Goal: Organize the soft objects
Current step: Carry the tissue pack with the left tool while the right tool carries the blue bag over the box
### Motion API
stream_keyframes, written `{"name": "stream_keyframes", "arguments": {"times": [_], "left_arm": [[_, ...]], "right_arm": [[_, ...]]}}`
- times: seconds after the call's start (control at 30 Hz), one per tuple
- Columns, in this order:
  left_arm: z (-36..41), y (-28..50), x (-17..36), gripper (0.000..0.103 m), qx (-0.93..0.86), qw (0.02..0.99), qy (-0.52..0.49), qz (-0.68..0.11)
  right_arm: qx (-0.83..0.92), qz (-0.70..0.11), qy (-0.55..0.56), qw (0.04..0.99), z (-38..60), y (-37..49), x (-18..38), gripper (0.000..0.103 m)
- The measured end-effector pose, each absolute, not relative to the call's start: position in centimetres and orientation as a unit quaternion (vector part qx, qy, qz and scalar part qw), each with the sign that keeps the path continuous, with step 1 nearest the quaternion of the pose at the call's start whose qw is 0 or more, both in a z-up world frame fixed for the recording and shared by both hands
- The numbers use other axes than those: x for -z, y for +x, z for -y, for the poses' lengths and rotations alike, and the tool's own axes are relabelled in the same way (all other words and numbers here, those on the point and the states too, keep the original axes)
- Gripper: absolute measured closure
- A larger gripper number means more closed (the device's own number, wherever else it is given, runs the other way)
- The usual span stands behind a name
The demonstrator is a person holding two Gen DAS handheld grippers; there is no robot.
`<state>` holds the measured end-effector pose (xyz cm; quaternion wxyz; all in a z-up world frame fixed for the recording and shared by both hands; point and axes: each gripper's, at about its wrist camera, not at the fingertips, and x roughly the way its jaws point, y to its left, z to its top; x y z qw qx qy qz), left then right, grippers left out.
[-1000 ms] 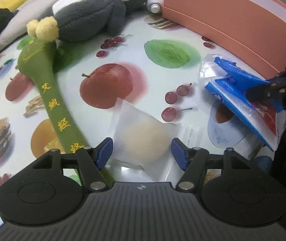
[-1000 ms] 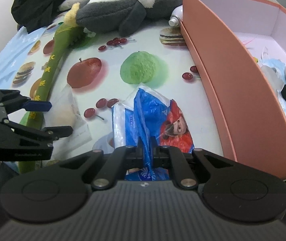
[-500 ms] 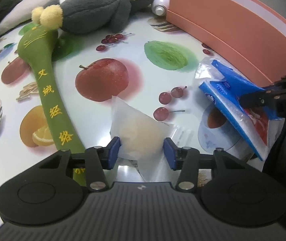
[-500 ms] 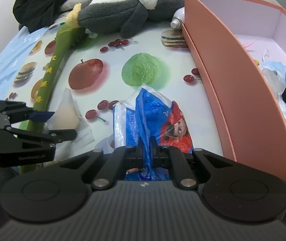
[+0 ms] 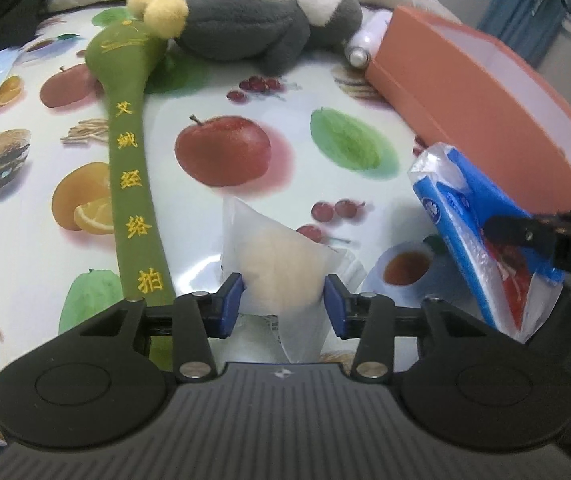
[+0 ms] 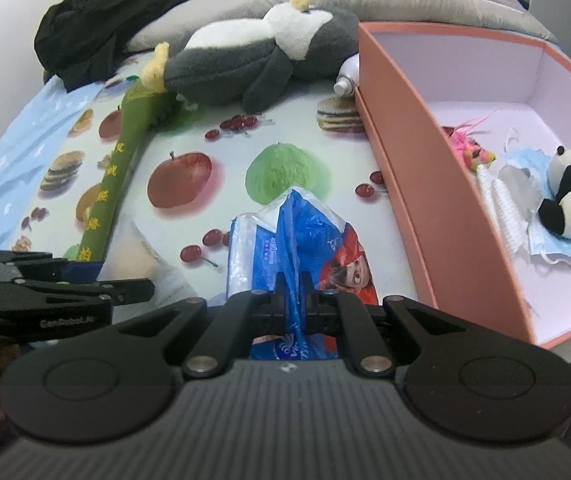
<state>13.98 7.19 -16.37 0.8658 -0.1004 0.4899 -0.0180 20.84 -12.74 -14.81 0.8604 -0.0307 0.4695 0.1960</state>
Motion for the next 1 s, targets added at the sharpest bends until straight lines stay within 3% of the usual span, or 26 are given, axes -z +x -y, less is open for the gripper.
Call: {"name": "stream_keyframes", "arguments": {"times": [0.73,1.0], "left_arm": [[-3.7,12.8,0.9,0.053,0.035,0.926,-0.134,-0.350],[0.3,13.4,-2.1,0.053,0.094,0.931,-0.127,-0.328]], "right_arm": [[-0.181,-0.339,0.000,0.923,15.9,17.7,3.3,0.095],[-0.135,-0.301,0.013,0.944,19.1,16.0,0.3,0.095]]}}
